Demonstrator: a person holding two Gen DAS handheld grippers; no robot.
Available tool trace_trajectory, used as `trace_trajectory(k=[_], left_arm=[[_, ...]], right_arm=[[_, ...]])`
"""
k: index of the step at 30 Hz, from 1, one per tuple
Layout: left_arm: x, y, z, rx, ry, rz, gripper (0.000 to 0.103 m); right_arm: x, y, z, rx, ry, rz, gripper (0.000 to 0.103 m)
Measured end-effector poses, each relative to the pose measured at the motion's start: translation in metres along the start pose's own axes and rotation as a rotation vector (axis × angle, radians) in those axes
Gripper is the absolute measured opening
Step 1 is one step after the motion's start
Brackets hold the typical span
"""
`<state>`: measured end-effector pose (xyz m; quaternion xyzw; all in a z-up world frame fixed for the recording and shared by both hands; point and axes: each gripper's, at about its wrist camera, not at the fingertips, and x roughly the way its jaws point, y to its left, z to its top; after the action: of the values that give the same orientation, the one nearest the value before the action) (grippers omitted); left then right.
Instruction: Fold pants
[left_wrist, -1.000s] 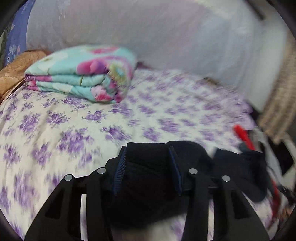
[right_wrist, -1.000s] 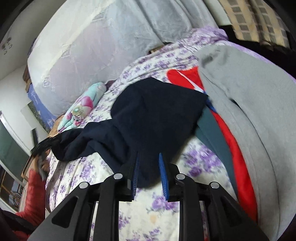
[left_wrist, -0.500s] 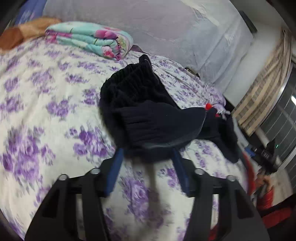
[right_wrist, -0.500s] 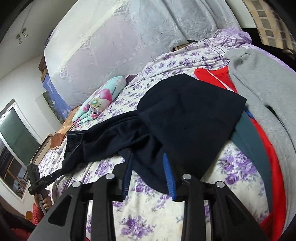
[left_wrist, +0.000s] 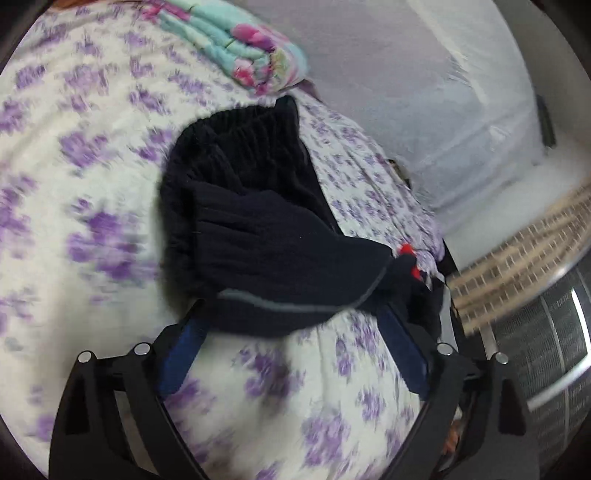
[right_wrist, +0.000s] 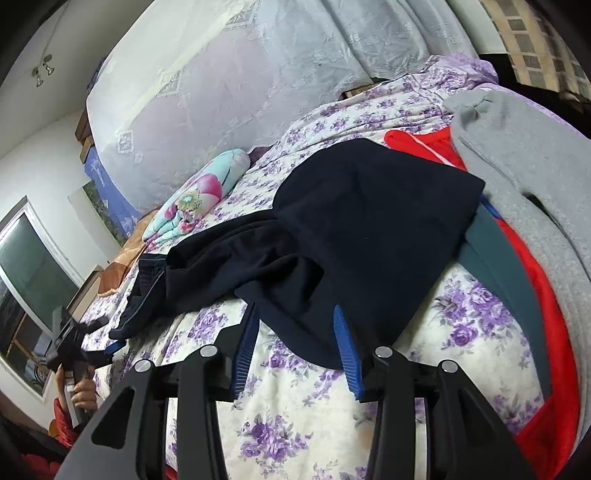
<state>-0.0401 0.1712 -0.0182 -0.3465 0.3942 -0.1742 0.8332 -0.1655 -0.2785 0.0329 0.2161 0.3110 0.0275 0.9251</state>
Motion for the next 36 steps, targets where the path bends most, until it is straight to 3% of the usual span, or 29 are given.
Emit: trace_trajectory(k=[2, 6, 8, 12, 15, 18, 20, 22, 27, 29, 30, 33, 36], left_arm=[[0.030, 0.003, 0.005, -0.036, 0.042, -0.007, 0.084], [0.052, 0.009, 0.014, -0.012, 0.099, -0.075, 0.028], [0.040, 0.016, 0.017, -0.015, 0.105, -0.153, 0.021], [-0.002, 0.020, 0.013, 0.076, 0.063, -0.135, 0.021], [-0.018, 0.035, 0.004, 0.070, 0.065, -0.100, 0.021], [-0.013, 0.053, -0.008, 0.039, 0.091, -0.083, 0.021], [-0.012, 0.053, -0.011, 0.073, 0.072, -0.081, 0.021], [-0.009, 0.046, -0.011, 0.118, 0.062, -0.049, 0.021], [-0.010, 0.046, -0.012, 0.138, 0.056, -0.036, 0.021], [-0.013, 0.048, -0.012, 0.135, 0.053, -0.047, 0.021], [-0.012, 0.049, -0.013, 0.136, 0.053, -0.048, 0.021], [-0.011, 0.050, -0.013, 0.134, 0.057, -0.059, 0.021], [-0.011, 0.053, -0.012, 0.123, 0.066, -0.084, 0.021]], right_arm=[[0.000, 0.006, 0.006, -0.020, -0.009, -0.014, 0.042], [-0.008, 0.025, 0.029, -0.110, -0.047, -0.050, 0.042], [-0.010, 0.033, 0.045, -0.155, -0.072, -0.077, 0.044], [0.002, 0.045, 0.089, -0.223, -0.116, -0.124, 0.053], [0.022, 0.046, 0.108, -0.196, -0.099, -0.107, 0.053], [0.043, 0.048, 0.102, -0.180, -0.054, -0.095, 0.053], [0.054, 0.052, 0.092, -0.204, -0.017, -0.117, 0.058], [0.067, 0.060, 0.083, -0.250, -0.011, -0.209, 0.065], [0.101, 0.078, 0.075, -0.438, -0.041, -0.459, 0.066], [0.110, 0.071, 0.073, -0.462, -0.016, -0.455, 0.041], [0.109, 0.065, 0.073, -0.437, -0.001, -0.440, 0.009], [0.073, 0.048, 0.070, -0.359, -0.047, -0.377, 0.009], [0.008, 0.027, 0.053, -0.272, -0.070, -0.329, 0.009]])
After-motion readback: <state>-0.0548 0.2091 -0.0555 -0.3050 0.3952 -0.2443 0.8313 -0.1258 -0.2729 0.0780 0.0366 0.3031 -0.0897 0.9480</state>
